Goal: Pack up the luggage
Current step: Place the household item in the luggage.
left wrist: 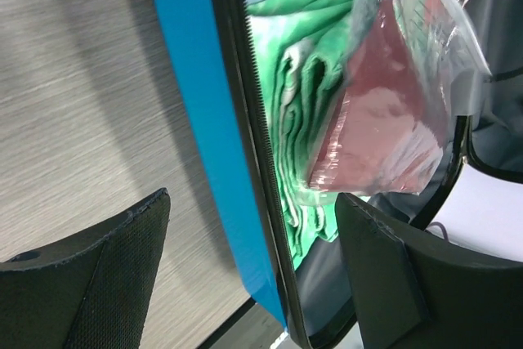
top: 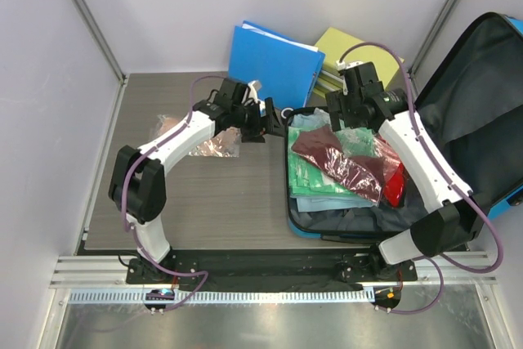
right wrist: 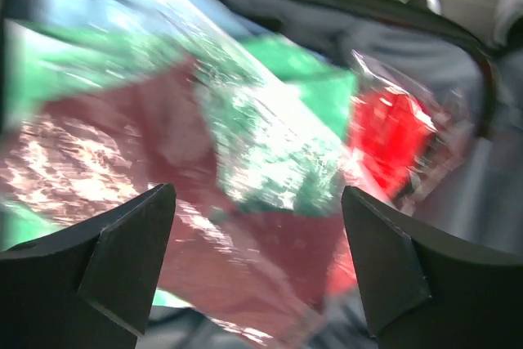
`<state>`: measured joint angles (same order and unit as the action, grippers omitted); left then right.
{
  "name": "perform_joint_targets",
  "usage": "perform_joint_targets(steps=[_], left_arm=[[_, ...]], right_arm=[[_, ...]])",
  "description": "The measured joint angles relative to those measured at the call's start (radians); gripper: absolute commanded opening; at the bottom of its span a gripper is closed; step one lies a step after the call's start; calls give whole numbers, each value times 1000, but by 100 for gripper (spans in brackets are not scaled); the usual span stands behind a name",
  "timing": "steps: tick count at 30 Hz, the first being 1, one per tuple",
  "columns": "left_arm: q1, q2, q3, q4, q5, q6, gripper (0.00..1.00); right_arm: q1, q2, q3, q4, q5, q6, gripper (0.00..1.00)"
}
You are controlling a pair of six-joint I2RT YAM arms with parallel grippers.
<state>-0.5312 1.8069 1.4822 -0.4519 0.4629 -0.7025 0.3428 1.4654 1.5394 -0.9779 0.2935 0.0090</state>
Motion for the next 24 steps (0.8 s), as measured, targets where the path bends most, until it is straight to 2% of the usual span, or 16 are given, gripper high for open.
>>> perform_joint_targets(steps=[5, 9, 15, 19, 24], left_arm=[[1, -18, -39, 7, -7, -4, 82], [1, -40, -69, 10, -10, -7, 82], [1, -60, -109, 18, -23, -19, 82], [1, -71, -132, 19, -35, -23, 83], [1, -75, -148, 29, -43, -23, 83]], right_arm=[[0, 27, 10, 97, -126, 60, 89], [0, 131, -25, 221, -183, 72, 88], [0, 264, -99, 298, -276, 58, 85], [-3, 210, -165, 345, -327, 55, 85], [27, 32, -288, 319, -412, 85, 84]])
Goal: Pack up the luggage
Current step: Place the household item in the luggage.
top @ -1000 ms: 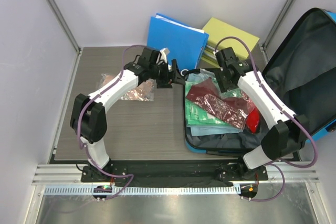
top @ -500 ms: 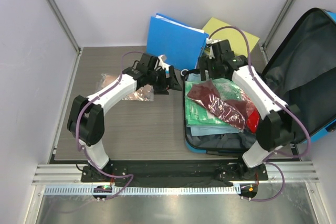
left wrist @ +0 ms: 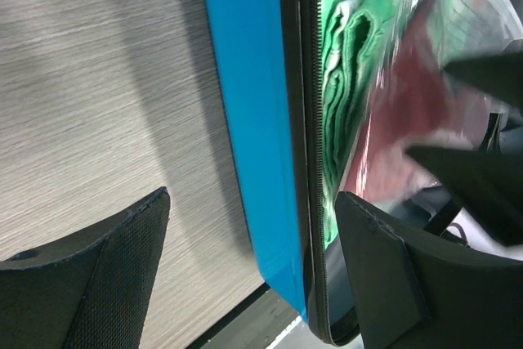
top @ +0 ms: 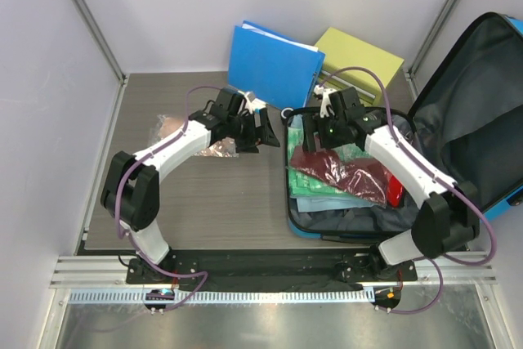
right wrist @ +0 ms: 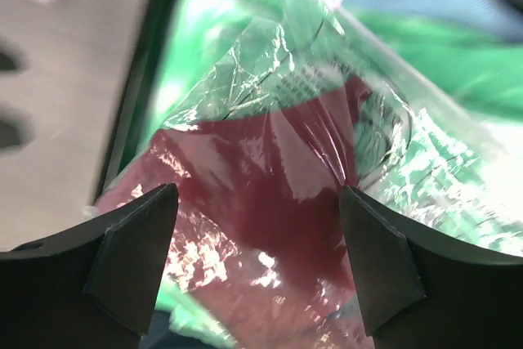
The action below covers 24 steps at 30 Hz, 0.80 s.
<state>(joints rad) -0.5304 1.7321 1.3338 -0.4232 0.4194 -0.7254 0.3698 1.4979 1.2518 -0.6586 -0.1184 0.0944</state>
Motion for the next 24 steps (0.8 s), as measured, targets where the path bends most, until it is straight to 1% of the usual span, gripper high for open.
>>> perform_joint_targets(steps=[4, 8, 19, 24], left_arm=[[0, -3, -15, 4, -1, 0, 83], [0, -5, -32, 8, -4, 0, 82], [0, -34, -79, 9, -18, 0, 82], [0, -42, -93, 10, -22, 0, 82]], right_arm=[[45, -96, -59, -37, -51, 33, 84], [68, -126, -87, -80, -76, 52, 84], [68, -130, -115, -226, -88, 102, 81], [92, -130, -118, -285, -94, 133, 81]])
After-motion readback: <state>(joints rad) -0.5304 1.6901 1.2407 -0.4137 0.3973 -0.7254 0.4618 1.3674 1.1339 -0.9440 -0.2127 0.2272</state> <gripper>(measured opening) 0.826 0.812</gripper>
